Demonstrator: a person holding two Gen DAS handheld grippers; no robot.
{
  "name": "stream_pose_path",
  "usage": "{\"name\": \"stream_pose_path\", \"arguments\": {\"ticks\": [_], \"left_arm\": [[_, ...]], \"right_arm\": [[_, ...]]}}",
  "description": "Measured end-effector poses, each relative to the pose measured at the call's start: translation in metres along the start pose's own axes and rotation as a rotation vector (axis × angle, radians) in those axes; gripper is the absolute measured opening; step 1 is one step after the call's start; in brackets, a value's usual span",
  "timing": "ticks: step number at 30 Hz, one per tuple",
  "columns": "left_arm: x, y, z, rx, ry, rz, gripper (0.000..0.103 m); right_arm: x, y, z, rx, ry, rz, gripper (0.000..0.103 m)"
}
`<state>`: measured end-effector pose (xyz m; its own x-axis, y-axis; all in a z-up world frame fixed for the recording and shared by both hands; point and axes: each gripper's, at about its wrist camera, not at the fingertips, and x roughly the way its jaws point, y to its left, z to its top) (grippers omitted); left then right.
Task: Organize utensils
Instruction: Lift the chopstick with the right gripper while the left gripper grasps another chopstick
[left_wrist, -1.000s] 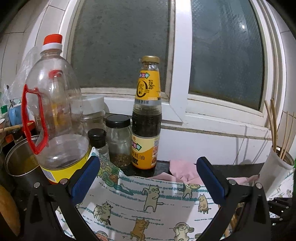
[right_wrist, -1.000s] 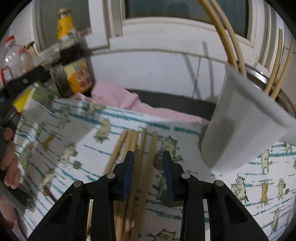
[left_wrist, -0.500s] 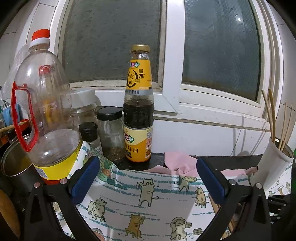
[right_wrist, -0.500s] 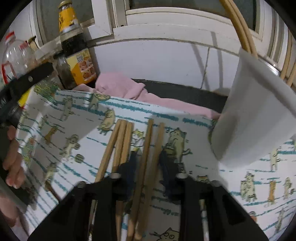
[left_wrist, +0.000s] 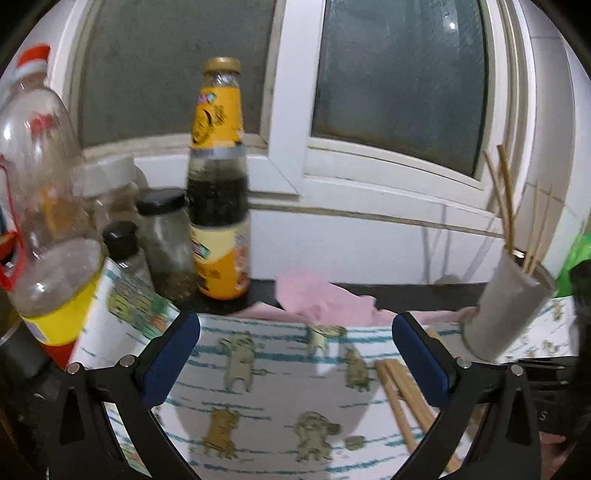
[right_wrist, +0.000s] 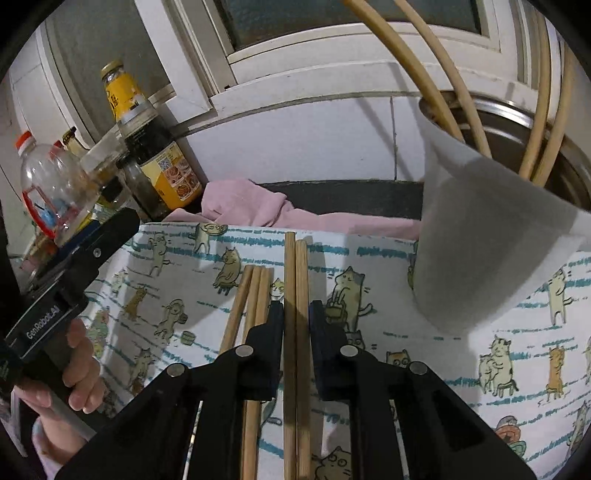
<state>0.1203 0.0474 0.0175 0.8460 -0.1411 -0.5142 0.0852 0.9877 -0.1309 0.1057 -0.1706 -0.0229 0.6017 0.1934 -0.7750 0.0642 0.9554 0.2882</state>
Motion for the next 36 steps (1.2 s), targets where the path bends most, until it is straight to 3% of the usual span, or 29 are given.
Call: {"name": "stream_pose_path", "arguments": {"ticks": [2, 5, 9, 13, 19, 22, 25, 28, 34, 36], "left_arm": [[0.004, -0.003, -0.003, -0.003, 0.021, -0.049, 0.086], [0.021, -0.012, -0.008, 0.008, 0.126, -0.137, 0.066], [0.033, -0.021, -0.015, -0.008, 0.232, -0.240, 0.061], [0.038, -0.026, -0.020, 0.011, 0.258, -0.219, 0.061], [0.038, -0.020, -0.018, -0.007, 0.255, -0.204, 0.051], [0.041, -0.023, -0.020, 0.022, 0.273, -0.186, 0.043], [0.039, -0.029, -0.023, 0.061, 0.275, -0.187, 0.042], [0.039, -0.034, -0.025, 0.091, 0.275, -0.166, 0.042], [0.045, -0.032, -0.028, 0.085, 0.307, -0.141, 0.040], [0.044, -0.031, -0.027, 0.075, 0.302, -0.142, 0.040]], "right_arm": [[0.001, 0.000, -0.001, 0.012, 0.010, 0.034, 0.015], [-0.002, -0.002, -0.002, 0.020, 0.006, 0.023, 0.015], [0.002, -0.005, -0.002, 0.019, 0.033, -0.011, 0.015], [0.014, -0.011, -0.003, 0.037, 0.085, -0.033, 0.015], [0.009, -0.012, -0.002, 0.029, 0.041, -0.103, 0.015], [0.008, -0.013, -0.001, 0.038, 0.043, -0.078, 0.015], [0.002, -0.012, -0.001, 0.038, 0.020, -0.055, 0.015], [-0.002, -0.012, -0.002, 0.040, -0.008, -0.111, 0.015], [0.003, -0.011, -0.003, 0.037, 0.032, -0.048, 0.016], [0.002, -0.009, -0.003, 0.027, 0.021, -0.070, 0.017]]}}
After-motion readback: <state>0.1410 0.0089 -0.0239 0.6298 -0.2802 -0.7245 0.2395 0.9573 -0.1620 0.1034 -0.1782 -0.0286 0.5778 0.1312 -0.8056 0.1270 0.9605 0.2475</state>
